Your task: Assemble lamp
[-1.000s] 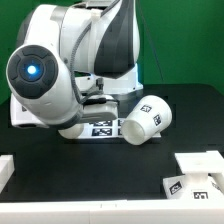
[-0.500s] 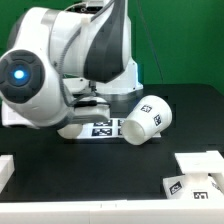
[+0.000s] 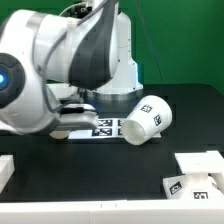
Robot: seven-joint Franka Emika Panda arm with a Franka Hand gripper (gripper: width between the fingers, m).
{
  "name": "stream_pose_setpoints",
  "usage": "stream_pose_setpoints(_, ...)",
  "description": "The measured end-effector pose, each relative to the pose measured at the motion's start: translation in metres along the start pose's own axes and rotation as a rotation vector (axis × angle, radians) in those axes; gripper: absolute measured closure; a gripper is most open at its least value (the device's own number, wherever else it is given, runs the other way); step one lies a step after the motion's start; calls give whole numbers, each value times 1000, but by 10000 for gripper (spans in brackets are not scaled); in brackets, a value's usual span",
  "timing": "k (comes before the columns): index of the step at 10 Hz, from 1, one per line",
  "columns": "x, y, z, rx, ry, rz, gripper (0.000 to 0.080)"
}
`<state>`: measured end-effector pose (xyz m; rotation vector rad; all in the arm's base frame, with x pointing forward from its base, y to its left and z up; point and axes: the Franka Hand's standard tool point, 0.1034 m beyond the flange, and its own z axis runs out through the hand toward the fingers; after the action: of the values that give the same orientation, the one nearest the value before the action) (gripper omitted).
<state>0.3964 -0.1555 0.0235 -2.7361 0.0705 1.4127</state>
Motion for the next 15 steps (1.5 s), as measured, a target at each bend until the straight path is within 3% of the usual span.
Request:
stream_pose_setpoints(1, 5, 8, -10, -3, 16, 6, 101)
stream_pose_setpoints(5, 6, 7, -9, -6, 16, 5, 101)
stream_pose_setpoints(7, -4, -1, -3, 6, -48, 43, 101)
stream_pose_setpoints(10, -26, -26, 13, 20, -189, 83, 101)
stream_pose_setpoints(15, -25, -27, 15, 13, -189, 74, 101)
